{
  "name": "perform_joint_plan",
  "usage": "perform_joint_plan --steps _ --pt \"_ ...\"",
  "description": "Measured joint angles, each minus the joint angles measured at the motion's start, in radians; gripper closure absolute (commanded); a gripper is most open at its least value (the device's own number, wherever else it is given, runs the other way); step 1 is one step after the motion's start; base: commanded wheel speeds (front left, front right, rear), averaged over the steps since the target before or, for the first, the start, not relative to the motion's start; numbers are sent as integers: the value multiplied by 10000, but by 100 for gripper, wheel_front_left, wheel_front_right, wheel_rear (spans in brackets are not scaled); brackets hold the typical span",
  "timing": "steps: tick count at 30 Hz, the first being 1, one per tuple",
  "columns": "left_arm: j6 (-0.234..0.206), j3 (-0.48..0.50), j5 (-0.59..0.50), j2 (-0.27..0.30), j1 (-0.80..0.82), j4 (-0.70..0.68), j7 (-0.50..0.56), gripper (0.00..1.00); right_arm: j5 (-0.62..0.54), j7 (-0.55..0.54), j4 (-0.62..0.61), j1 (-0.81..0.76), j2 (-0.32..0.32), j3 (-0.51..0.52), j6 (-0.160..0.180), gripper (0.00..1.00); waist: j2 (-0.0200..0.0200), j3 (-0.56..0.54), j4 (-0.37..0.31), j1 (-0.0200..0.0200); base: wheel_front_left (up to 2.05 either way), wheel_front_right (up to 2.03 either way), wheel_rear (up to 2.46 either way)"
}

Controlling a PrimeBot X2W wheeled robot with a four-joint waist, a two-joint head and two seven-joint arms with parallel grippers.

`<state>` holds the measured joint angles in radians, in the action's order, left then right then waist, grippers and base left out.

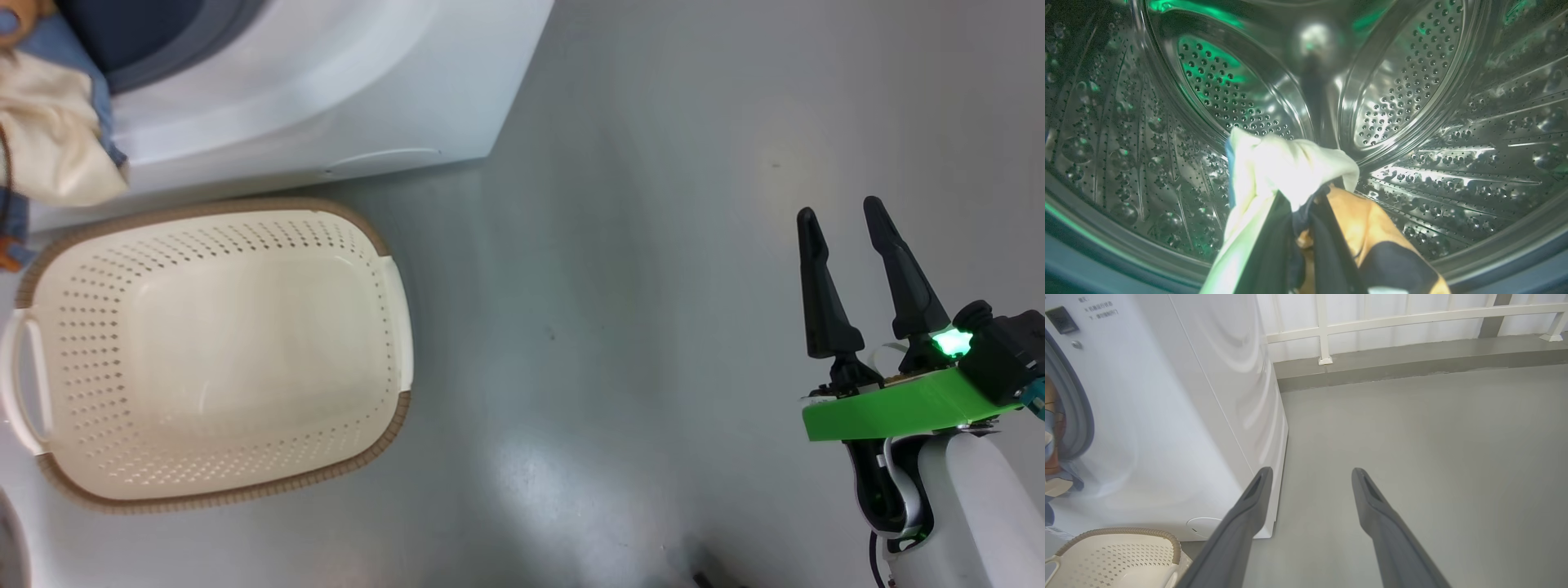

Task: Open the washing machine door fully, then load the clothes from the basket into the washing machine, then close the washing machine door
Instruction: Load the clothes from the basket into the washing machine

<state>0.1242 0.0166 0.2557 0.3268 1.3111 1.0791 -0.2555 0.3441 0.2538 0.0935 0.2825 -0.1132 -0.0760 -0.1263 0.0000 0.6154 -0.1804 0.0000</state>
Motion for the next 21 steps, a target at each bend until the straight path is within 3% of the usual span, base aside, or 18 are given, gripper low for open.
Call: perform_joint_plan --steps 4,9,15,16,18,19,20,21 --pt "0 -52 -142 125 247 -711 0 100 0 0 -29 15 44 -2 0 0 0 239 -119 1 0 0 0" --pt "17 245 -416 113 363 -3139 -2 100 0 0 -82 337 119 2 0 0 0 543 -174 0 0 0 0" --pt "17 702 -646 13 313 -4943 -13 100 0 0 -105 437 153 -38 0 0 0 688 -152 0 0 0 0" --pt "17 700 -646 -25 264 -4924 -13 95 0 0 -105 445 157 -54 0 0 0 690 -143 0 0 0 0" --pt "35 644 -648 -90 10 -4723 -13 63 0 0 -104 448 159 -86 0 0 0 679 -125 0 0 0 0" --pt "67 621 -639 -117 -107 -4454 -12 22 0 0 -102 448 161 -107 0 0 0 667 -118 0 0 0 0" --pt "71 548 -642 -123 -237 -4251 -12 0 0 2 -104 448 163 -125 0 0 0 655 -110 1 0 0 0" --pt "71 527 -650 -127 -329 -4115 -12 0 0 0 -104 449 165 -130 0 0 0 652 -105 0 0 0 0"
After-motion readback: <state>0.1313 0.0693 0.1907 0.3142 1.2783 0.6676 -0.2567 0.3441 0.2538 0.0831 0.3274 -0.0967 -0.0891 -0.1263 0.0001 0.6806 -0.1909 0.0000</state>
